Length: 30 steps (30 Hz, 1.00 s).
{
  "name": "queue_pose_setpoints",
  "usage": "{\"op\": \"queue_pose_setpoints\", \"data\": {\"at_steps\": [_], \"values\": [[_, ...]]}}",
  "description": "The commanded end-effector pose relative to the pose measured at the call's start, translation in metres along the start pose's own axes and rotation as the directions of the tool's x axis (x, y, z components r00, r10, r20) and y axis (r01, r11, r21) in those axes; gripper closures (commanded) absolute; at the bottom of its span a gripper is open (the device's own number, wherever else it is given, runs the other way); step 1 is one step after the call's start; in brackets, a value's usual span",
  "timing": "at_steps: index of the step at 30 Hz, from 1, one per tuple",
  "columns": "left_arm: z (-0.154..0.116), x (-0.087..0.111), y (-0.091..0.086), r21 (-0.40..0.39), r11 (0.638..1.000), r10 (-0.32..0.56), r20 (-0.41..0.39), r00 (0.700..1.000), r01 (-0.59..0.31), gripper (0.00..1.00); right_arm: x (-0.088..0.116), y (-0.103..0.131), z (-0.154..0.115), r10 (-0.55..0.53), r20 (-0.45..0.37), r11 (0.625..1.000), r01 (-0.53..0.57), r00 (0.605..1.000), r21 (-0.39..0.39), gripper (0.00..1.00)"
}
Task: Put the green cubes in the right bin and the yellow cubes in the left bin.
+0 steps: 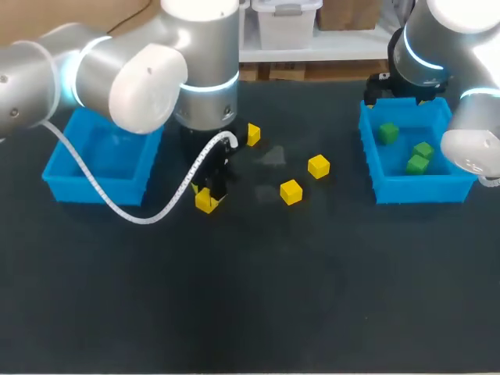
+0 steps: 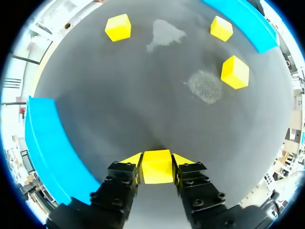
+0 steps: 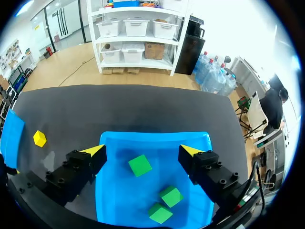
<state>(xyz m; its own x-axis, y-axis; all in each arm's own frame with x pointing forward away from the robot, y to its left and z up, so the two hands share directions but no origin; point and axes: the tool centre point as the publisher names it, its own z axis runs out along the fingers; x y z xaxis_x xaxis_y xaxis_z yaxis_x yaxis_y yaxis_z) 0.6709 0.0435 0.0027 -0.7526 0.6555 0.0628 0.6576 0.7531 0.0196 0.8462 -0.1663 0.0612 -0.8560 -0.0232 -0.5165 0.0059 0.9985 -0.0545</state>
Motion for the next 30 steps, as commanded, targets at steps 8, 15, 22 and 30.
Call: {"op": "queue_pose_setpoints", "data": {"at_steps": [8, 15, 22, 30], "values": [[-0.088, 0.027, 0.078, -0.146, 0.946, -0.228, 0.331, 0.916, 0.288, 1.00, 0.002, 0.000, -0.001, 0.001, 0.005, 1.000, -0.001, 1.000, 0.000, 0.00], [-0.120, 0.057, 0.128, -0.155, 0.867, -0.360, 0.464, 0.809, 0.474, 1.00, 0.002, 0.000, -0.001, 0.001, 0.005, 1.000, -0.001, 1.000, 0.000, 0.00], [-0.113, 0.087, 0.155, -0.166, 0.804, -0.457, 0.442, 0.772, 0.572, 1.00, 0.002, 0.000, -0.001, 0.001, 0.005, 1.000, -0.001, 1.000, 0.000, 0.00], [-0.077, 0.099, 0.172, -0.162, 0.779, -0.521, 0.370, 0.770, 0.605, 1.00, 0.002, 0.000, -0.001, 0.001, 0.005, 1.000, -0.001, 1.000, 0.000, 0.00]]}}
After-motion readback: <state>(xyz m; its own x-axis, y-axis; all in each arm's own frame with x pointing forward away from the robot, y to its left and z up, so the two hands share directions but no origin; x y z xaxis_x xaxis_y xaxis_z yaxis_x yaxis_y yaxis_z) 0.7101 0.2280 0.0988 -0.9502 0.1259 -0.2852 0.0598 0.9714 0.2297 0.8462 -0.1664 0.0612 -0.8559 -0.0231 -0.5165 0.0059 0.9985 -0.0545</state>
